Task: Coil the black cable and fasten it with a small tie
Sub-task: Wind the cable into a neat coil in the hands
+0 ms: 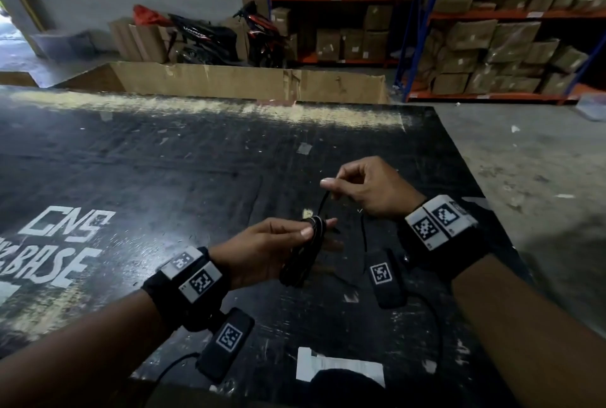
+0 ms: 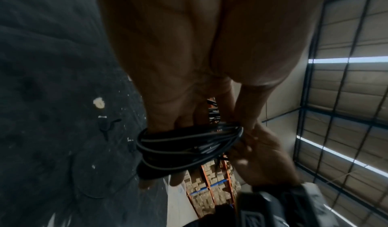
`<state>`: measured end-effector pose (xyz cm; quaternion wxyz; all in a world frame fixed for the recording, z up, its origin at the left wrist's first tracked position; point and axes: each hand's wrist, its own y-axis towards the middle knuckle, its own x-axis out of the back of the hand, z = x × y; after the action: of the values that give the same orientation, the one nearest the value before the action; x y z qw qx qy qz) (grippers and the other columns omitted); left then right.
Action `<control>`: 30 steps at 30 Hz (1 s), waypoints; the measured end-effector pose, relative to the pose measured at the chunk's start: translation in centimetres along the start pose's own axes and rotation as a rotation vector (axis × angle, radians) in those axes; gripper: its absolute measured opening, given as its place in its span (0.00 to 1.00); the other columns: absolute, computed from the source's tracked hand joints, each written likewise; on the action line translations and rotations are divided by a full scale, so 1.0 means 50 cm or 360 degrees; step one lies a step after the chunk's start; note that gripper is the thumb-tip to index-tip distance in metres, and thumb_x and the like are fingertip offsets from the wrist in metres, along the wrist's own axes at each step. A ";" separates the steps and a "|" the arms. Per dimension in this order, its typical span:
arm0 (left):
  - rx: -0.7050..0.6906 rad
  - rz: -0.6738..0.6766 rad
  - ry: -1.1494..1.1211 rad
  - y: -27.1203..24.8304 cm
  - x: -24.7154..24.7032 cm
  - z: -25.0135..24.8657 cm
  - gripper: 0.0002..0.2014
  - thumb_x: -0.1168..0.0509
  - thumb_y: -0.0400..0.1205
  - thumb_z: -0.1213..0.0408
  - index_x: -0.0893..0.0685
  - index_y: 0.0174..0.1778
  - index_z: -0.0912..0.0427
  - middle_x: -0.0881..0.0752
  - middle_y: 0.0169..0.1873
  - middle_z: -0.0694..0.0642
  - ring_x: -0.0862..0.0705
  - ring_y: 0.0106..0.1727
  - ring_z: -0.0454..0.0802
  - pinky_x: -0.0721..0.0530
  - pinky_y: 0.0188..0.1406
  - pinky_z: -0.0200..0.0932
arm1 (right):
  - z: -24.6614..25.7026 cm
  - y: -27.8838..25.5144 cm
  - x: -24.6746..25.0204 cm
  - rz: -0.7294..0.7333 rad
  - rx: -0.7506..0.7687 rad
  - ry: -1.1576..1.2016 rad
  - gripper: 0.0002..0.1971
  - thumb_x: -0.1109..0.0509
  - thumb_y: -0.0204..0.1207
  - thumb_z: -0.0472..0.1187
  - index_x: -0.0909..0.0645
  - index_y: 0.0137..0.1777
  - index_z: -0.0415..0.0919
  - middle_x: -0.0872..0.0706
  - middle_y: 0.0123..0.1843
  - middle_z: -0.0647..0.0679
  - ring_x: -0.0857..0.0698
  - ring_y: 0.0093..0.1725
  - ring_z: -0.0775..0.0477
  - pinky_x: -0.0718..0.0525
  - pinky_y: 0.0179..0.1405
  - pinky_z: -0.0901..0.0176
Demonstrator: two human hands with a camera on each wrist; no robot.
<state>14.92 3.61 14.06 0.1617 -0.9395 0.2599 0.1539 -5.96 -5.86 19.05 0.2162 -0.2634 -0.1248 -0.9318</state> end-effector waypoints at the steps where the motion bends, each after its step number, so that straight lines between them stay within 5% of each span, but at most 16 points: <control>1: -0.0004 -0.0047 0.0035 0.003 0.002 0.001 0.22 0.43 0.92 0.64 0.26 0.82 0.67 0.21 0.79 0.68 0.18 0.75 0.72 0.16 0.68 0.69 | 0.012 -0.008 -0.001 -0.0005 0.0036 0.0000 0.17 0.24 0.78 0.50 0.13 0.29 0.43 0.18 0.22 0.51 0.26 0.23 0.55 0.29 0.29 0.59; 7: -0.0188 -0.0336 0.0016 0.015 0.017 -0.026 0.22 0.42 0.89 0.60 0.21 0.80 0.60 0.18 0.77 0.67 0.18 0.74 0.75 0.23 0.71 0.78 | 0.039 -0.066 -0.023 0.0018 0.0101 0.0197 0.17 0.35 0.86 0.42 0.11 0.43 0.32 0.21 0.18 0.57 0.27 0.18 0.62 0.31 0.24 0.69; 12: -0.0458 -0.0383 -0.0156 0.029 0.021 -0.071 0.23 0.43 0.90 0.60 0.24 0.83 0.53 0.18 0.77 0.66 0.14 0.71 0.68 0.17 0.69 0.71 | 0.014 -0.104 -0.066 0.0164 0.0007 0.0619 0.20 0.45 0.91 0.40 0.17 0.52 0.25 0.26 0.21 0.47 0.33 0.17 0.58 0.34 0.20 0.70; 18: -0.0651 -0.0295 -0.0306 0.053 0.000 -0.117 0.26 0.42 0.88 0.55 0.28 0.85 0.49 0.23 0.81 0.63 0.21 0.79 0.70 0.26 0.74 0.79 | -0.046 -0.124 -0.135 0.0311 -0.0204 0.1188 0.20 0.43 0.88 0.46 0.10 0.45 0.43 0.26 0.28 0.43 0.29 0.26 0.50 0.37 0.25 0.62; 25: -0.0845 -0.0076 -0.0446 0.031 -0.014 -0.200 0.23 0.47 0.91 0.53 0.28 0.84 0.49 0.24 0.82 0.64 0.22 0.79 0.71 0.22 0.72 0.78 | -0.122 -0.130 -0.178 0.0273 -0.0187 0.0824 0.20 0.39 0.81 0.52 0.19 0.32 0.41 0.25 0.23 0.51 0.29 0.21 0.58 0.33 0.24 0.67; 30: -0.0683 0.0225 -0.0446 0.007 -0.030 -0.184 0.23 0.47 0.91 0.54 0.28 0.84 0.50 0.23 0.81 0.65 0.25 0.81 0.74 0.33 0.75 0.82 | -0.150 -0.120 -0.176 -0.0033 -0.0384 0.1466 0.15 0.31 0.79 0.47 0.19 0.37 0.36 0.14 0.34 0.43 0.16 0.35 0.50 0.19 0.37 0.61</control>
<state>15.41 0.43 22.82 -0.0181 -0.9013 0.2614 0.3449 -5.30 -0.25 7.34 0.2077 0.1550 0.0907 -0.9616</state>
